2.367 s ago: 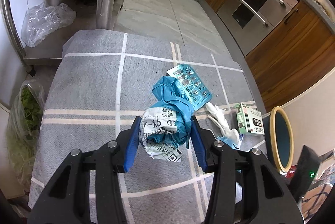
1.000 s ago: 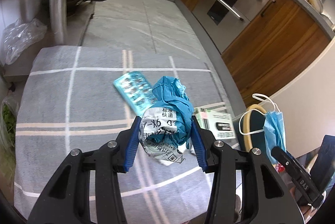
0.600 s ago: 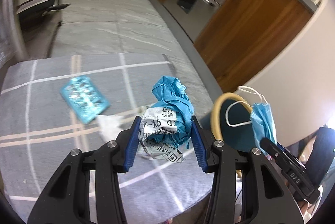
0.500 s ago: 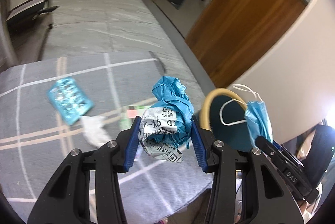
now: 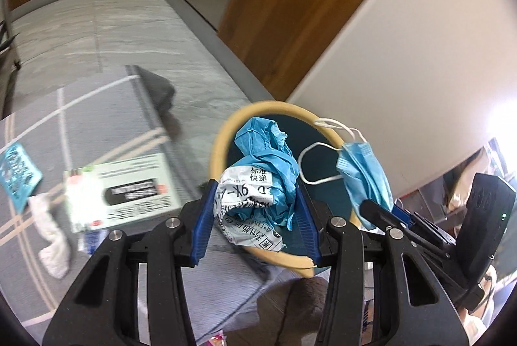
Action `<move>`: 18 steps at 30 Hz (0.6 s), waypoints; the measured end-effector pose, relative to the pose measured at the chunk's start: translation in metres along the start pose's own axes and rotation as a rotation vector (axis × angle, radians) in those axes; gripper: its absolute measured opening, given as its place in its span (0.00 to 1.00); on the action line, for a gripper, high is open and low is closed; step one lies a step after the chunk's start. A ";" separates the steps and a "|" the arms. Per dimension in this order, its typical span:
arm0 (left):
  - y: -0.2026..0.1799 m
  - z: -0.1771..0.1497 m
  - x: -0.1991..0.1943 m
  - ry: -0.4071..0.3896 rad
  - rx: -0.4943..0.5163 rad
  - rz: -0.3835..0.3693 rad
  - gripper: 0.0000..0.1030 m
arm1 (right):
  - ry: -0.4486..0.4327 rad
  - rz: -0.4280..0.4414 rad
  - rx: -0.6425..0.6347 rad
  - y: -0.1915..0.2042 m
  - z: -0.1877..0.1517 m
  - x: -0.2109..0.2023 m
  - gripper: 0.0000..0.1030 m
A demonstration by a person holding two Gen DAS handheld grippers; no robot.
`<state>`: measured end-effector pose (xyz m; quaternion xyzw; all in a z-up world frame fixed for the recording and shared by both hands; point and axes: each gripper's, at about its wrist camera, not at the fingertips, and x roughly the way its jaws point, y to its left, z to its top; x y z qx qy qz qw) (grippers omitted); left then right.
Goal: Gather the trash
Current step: 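Carry the crumpled bag and blue mask in both grippers over the teal bin, then open both grippers to drop the bag and mask into the bin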
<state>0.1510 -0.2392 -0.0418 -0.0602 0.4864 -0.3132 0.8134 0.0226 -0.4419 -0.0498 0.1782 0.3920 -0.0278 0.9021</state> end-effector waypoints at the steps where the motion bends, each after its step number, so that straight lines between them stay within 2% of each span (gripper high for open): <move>1: -0.007 0.000 0.007 0.012 0.011 -0.010 0.44 | 0.002 -0.004 0.003 -0.003 -0.001 0.000 0.29; 7: -0.031 -0.002 0.041 0.065 0.050 -0.022 0.45 | 0.024 -0.031 0.030 -0.021 -0.006 0.004 0.29; 15: -0.034 -0.004 0.072 0.123 0.046 -0.003 0.45 | 0.050 -0.064 0.039 -0.031 -0.007 0.011 0.29; 17: -0.034 -0.005 0.075 0.130 0.046 0.004 0.48 | 0.054 -0.075 0.043 -0.033 -0.007 0.013 0.29; 18: -0.036 -0.006 0.076 0.131 0.046 0.010 0.52 | 0.056 -0.078 0.045 -0.034 -0.007 0.014 0.31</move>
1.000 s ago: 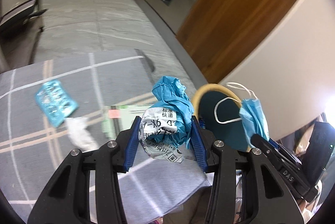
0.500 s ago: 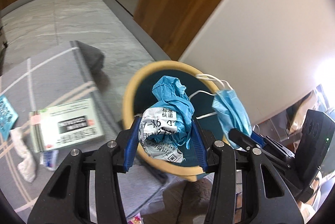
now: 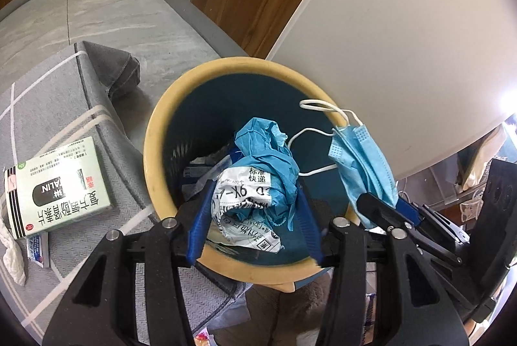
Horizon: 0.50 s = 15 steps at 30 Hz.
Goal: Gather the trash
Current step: 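Open both grippers to drop the bag and mask into the bin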
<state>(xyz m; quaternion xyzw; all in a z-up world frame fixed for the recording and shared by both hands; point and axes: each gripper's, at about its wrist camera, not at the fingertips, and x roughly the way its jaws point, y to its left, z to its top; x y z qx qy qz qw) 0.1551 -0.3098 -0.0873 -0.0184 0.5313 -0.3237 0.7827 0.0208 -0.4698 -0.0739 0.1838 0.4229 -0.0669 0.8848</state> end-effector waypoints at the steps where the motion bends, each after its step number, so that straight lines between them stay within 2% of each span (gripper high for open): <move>1: 0.001 0.001 0.001 0.000 0.000 0.003 0.54 | 0.000 -0.002 0.002 0.000 0.000 0.000 0.32; 15: 0.023 -0.001 -0.031 -0.066 -0.039 0.015 0.76 | -0.035 0.004 0.019 0.001 0.003 -0.007 0.51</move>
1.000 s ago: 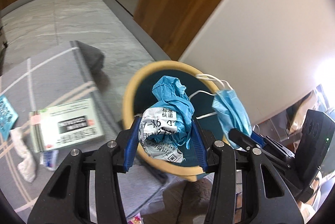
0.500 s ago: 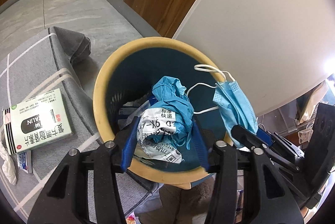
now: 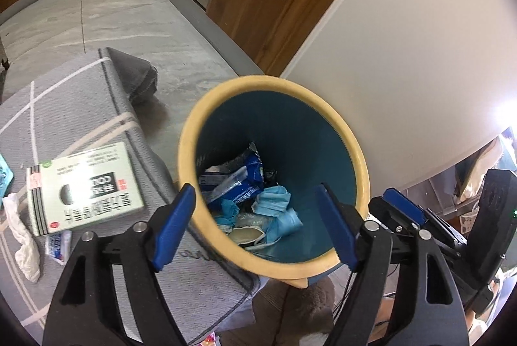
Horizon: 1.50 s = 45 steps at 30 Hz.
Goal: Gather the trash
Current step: 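Open both grippers to drop the bag and mask into the bin, then move the left gripper to the white tissue and grasp it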
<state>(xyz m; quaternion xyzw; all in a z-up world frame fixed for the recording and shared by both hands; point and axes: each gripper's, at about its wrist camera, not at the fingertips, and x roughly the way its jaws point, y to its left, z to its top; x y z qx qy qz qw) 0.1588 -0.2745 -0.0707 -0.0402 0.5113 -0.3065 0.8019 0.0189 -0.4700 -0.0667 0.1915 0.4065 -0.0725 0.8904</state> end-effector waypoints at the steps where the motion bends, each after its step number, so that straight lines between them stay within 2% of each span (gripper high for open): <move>1: 0.002 0.000 -0.003 -0.005 -0.002 0.004 0.78 | -0.004 0.001 0.000 0.001 0.000 -0.001 0.52; 4: 0.011 0.000 -0.013 -0.021 -0.010 0.014 0.83 | -0.016 0.013 -0.001 0.008 0.002 -0.003 0.58; 9: 0.025 -0.004 -0.032 -0.050 -0.007 0.038 0.85 | -0.028 0.032 -0.013 0.022 0.004 -0.005 0.62; 14: 0.041 -0.008 -0.054 -0.093 -0.002 0.113 0.87 | -0.031 0.055 -0.036 0.039 0.006 -0.004 0.63; 24: 0.085 -0.023 -0.087 -0.111 -0.009 0.172 0.87 | -0.025 0.088 -0.084 0.072 0.006 -0.002 0.64; 32: 0.134 -0.044 -0.115 -0.123 -0.071 0.215 0.87 | -0.010 0.109 -0.118 0.094 0.001 0.002 0.64; 38: 0.169 -0.063 -0.123 -0.101 -0.110 0.253 0.85 | 0.011 0.126 -0.149 0.114 -0.002 0.010 0.65; 43: 0.191 -0.079 -0.112 -0.053 -0.126 0.259 0.70 | 0.031 0.142 -0.175 0.131 -0.008 0.017 0.66; 45: 0.194 -0.081 -0.104 -0.037 -0.117 0.262 0.67 | 0.041 0.147 -0.188 0.139 -0.011 0.019 0.66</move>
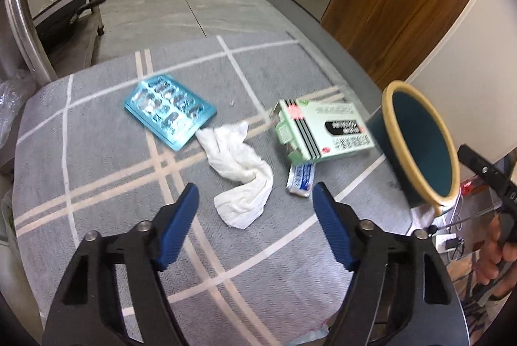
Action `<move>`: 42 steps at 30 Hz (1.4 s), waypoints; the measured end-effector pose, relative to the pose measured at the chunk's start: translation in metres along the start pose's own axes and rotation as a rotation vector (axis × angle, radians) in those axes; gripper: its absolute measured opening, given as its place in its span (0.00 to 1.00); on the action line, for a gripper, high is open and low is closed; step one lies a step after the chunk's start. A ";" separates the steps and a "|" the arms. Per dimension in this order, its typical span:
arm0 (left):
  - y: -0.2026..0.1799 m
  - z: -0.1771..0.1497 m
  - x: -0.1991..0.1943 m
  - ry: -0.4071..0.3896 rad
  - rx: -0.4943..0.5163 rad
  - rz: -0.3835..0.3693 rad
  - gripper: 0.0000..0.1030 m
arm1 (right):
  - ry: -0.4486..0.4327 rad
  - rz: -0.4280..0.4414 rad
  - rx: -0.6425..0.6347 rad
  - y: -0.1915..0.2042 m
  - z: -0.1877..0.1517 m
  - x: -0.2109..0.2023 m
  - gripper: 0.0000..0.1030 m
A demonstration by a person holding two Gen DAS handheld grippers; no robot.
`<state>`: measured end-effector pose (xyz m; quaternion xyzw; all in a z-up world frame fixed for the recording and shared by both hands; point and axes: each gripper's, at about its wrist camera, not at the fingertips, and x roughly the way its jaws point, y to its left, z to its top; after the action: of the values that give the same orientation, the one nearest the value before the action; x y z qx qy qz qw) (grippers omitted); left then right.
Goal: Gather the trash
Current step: 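Move the left gripper to the white tissue and grasp it, then lift the tissue with the left gripper while the right gripper grasps the small tube box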
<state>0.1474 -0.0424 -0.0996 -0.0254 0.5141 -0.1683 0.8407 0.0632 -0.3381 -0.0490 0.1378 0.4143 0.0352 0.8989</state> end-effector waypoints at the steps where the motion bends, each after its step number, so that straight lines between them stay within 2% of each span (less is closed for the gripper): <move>1: -0.001 0.000 0.005 0.007 0.007 0.006 0.66 | 0.005 0.002 -0.006 0.003 -0.001 0.002 0.66; 8: -0.003 0.002 0.035 0.055 0.034 0.030 0.58 | 0.029 0.012 -0.036 0.019 -0.005 0.011 0.66; 11: -0.001 0.002 0.048 0.078 0.036 0.035 0.51 | 0.043 0.022 -0.035 0.024 -0.006 0.017 0.67; 12: -0.001 0.001 0.051 0.085 0.040 0.038 0.45 | 0.050 0.027 -0.035 0.027 -0.006 0.020 0.68; 13: -0.001 -0.001 0.055 0.097 0.047 0.045 0.32 | 0.054 0.032 -0.035 0.029 -0.006 0.022 0.69; 15: -0.002 -0.002 0.057 0.094 0.055 0.055 0.24 | 0.067 0.046 -0.033 0.033 -0.007 0.027 0.69; 16: -0.002 -0.004 0.057 0.096 0.062 0.064 0.13 | 0.073 0.052 -0.031 0.035 -0.007 0.030 0.70; 18: 0.000 -0.005 0.055 0.089 0.061 0.072 0.09 | 0.085 0.065 -0.024 0.038 -0.007 0.036 0.70; 21: 0.006 -0.006 0.046 0.069 0.045 0.079 0.08 | 0.105 0.083 -0.017 0.043 -0.008 0.044 0.70; 26: 0.014 -0.005 0.025 0.024 0.014 0.044 0.07 | 0.147 0.123 0.024 0.049 -0.010 0.057 0.70; 33: 0.035 0.003 0.004 -0.026 -0.059 0.006 0.07 | 0.192 0.157 0.001 0.075 -0.015 0.074 0.70; 38: 0.045 0.002 -0.005 -0.041 -0.088 -0.016 0.07 | 0.231 0.143 -0.036 0.098 -0.022 0.096 0.70; 42: 0.049 0.002 -0.011 -0.054 -0.098 -0.027 0.07 | 0.232 0.092 -0.115 0.128 -0.026 0.115 0.70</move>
<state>0.1567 0.0068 -0.1002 -0.0780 0.4983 -0.1537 0.8497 0.1250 -0.1890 -0.1143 0.0998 0.5060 0.1160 0.8488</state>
